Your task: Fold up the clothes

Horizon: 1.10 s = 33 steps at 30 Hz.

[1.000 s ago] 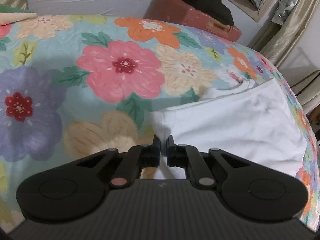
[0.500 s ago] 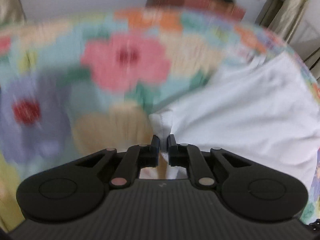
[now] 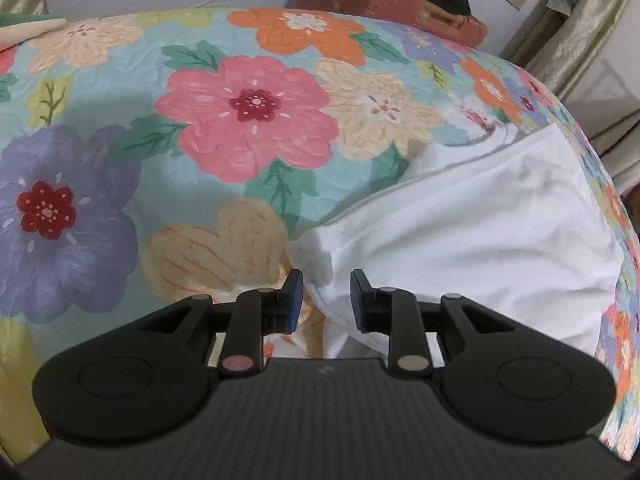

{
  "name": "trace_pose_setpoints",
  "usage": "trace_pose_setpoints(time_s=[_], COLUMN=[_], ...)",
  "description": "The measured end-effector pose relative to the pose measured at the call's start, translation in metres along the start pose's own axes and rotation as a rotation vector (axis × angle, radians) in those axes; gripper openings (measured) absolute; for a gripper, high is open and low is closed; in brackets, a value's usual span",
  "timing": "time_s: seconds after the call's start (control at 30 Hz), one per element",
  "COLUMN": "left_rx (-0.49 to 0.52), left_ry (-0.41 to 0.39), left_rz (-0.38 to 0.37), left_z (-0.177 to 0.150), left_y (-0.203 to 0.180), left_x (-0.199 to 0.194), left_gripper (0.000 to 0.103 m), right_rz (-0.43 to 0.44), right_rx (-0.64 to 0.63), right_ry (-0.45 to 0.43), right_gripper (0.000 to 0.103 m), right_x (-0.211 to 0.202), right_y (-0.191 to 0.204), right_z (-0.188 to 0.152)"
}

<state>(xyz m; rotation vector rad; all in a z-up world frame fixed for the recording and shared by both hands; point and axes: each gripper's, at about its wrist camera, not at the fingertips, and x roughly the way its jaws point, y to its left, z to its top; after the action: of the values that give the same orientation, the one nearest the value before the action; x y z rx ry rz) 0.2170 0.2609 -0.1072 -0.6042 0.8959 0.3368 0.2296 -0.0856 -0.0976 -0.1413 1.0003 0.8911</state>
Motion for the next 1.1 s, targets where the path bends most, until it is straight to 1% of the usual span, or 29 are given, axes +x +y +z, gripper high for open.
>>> trace_pose_setpoints(time_s=[0.03, 0.07, 0.1, 0.13, 0.17, 0.27, 0.33, 0.4, 0.47, 0.53, 0.6, 0.63, 0.7, 0.8, 0.83, 0.87, 0.9, 0.97, 1.0, 1.03, 1.07, 1.1], left_rx=[0.015, 0.016, 0.017, 0.018, 0.018, 0.018, 0.063, 0.118, 0.16, 0.178, 0.171, 0.163, 0.145, 0.125, 0.133, 0.14, 0.139, 0.132, 0.134, 0.151, 0.167, 0.186], left_ry=[0.02, 0.028, 0.036, 0.039, 0.032, 0.01, -0.014, -0.042, -0.06, -0.052, -0.018, 0.002, 0.025, 0.047, 0.058, 0.066, 0.068, 0.042, 0.022, -0.004, -0.029, -0.057], left_rz=[-0.02, -0.02, -0.02, -0.013, 0.01, 0.046, 0.09, 0.105, 0.117, 0.121, 0.112, 0.108, 0.106, 0.088, 0.077, 0.069, 0.059, 0.022, 0.003, -0.017, -0.037, -0.054], left_z=[0.0, 0.0, 0.0, 0.0, 0.0, 0.002, 0.003, 0.004, 0.006, 0.005, 0.003, 0.002, 0.002, 0.003, 0.004, 0.004, 0.005, 0.007, 0.008, 0.009, 0.01, 0.011], left_y=[0.0, 0.002, 0.003, 0.004, 0.005, 0.007, 0.003, -0.003, -0.008, -0.011, -0.01, -0.008, -0.004, -0.001, 0.0, 0.0, 0.0, 0.001, 0.0, -0.003, -0.006, -0.009], left_x=[0.003, 0.005, 0.008, 0.01, 0.01, 0.009, 0.002, -0.007, -0.014, -0.012, -0.005, 0.0, 0.006, 0.009, 0.009, 0.009, 0.007, -0.004, -0.01, -0.016, -0.022, -0.028], left_gripper=[0.034, 0.036, 0.036, 0.036, 0.036, 0.036, 0.036, 0.036, 0.036, 0.036, 0.036, 0.036, 0.038, 0.042, 0.042, 0.043, 0.043, 0.043, 0.043, 0.047, 0.049, 0.054], right_rz=[-0.019, -0.065, -0.112, -0.161, -0.178, -0.153, -0.136, -0.123, -0.131, -0.153, -0.171, -0.171, -0.17, -0.172, -0.169, -0.16, -0.146, -0.12, -0.105, -0.086, -0.073, -0.063], right_rx=[-0.047, -0.093, -0.124, -0.145, -0.136, -0.052, -0.024, -0.004, -0.029, -0.059, -0.072, -0.061, -0.036, -0.038, -0.043, -0.036, -0.005, 0.078, 0.13, 0.191, 0.237, 0.27], right_ry=[0.024, 0.054, 0.071, 0.079, 0.08, 0.068, 0.053, 0.012, 0.006, 0.049, 0.092, 0.101, 0.112, 0.14, 0.148, 0.155, 0.159, 0.163, 0.153, 0.132, 0.11, 0.087], right_gripper=[0.048, 0.047, 0.038, 0.027, 0.006, 0.006, 0.005, 0.005, 0.005, 0.005, 0.005, 0.005, 0.005, 0.006, 0.006, 0.008, 0.012, 0.012, 0.016, 0.018, 0.023, 0.026], right_x=[0.005, 0.012, 0.018, 0.023, 0.025, 0.021, 0.003, -0.017, -0.027, -0.015, 0.003, 0.008, 0.014, 0.016, 0.016, 0.015, 0.013, 0.005, 0.0, -0.007, -0.014, -0.022], right_y=[0.009, 0.019, 0.025, 0.029, 0.028, 0.019, 0.022, 0.029, 0.037, 0.038, 0.033, 0.03, 0.027, 0.029, 0.029, 0.027, 0.023, 0.013, 0.008, 0.001, -0.006, -0.012], right_z=[0.0, -0.002, -0.003, -0.004, -0.004, -0.003, -0.004, -0.004, -0.007, -0.018, -0.031, -0.034, -0.034, -0.029, -0.027, -0.026, -0.025, -0.023, -0.022, -0.021, -0.02, -0.019])
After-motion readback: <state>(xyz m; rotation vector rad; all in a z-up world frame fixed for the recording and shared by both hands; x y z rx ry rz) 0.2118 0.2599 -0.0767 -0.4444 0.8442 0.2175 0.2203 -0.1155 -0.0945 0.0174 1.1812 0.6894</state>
